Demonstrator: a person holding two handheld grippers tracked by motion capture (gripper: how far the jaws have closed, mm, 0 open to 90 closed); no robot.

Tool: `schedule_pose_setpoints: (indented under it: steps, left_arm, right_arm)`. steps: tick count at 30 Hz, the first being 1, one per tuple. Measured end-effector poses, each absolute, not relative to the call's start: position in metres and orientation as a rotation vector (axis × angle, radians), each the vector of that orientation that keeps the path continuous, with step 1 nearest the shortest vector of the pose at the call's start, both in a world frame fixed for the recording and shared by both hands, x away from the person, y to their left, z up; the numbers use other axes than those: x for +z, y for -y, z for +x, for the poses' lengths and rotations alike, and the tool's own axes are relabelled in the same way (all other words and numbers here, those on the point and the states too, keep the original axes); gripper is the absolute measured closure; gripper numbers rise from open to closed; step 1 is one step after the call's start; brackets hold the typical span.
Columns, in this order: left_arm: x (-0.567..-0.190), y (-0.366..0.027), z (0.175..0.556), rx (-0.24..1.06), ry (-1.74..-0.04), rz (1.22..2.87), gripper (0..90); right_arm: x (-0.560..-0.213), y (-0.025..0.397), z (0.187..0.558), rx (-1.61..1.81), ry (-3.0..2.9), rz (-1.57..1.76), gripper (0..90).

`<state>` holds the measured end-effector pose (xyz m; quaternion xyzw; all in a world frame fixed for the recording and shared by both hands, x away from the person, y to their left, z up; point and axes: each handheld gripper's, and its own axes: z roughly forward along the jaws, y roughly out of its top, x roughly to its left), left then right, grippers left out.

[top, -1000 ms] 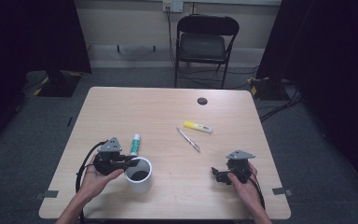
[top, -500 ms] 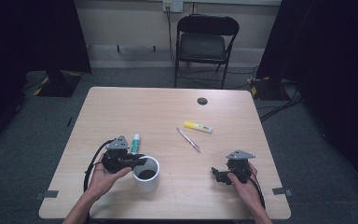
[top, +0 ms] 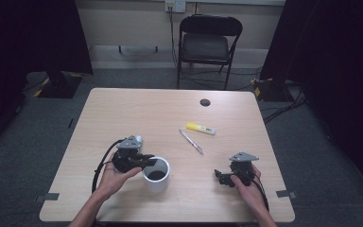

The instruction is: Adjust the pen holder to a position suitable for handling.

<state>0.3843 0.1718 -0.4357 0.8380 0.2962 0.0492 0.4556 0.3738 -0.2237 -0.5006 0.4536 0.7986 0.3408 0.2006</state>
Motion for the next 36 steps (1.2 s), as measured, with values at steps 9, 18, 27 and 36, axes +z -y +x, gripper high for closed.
schedule_pose_setpoints:
  steps: [9, 18, 27, 36]
  left_arm:
    - [-0.435, -0.16, 0.388, 0.106, -0.717, 2.072, 76.6]
    - [-0.437, -0.15, 0.392, 0.089, -0.709, 2.057, 76.2]
    - [-0.437, -0.147, 0.394, 0.08, -0.701, 2.052, 76.3]
    - [-0.435, -0.133, 0.399, 0.084, -0.686, 2.077, 76.7]
  right_arm:
    - [-0.501, 0.224, 0.374, 0.952, -2.232, 1.268, 8.3]
    - [-0.501, 0.224, 0.374, 0.952, -2.232, 1.268, 8.3]
    - [-0.501, 0.224, 0.374, 0.952, -2.232, 1.268, 8.3]
    - [-0.501, 0.224, 0.374, 0.952, -2.232, 1.268, 8.3]
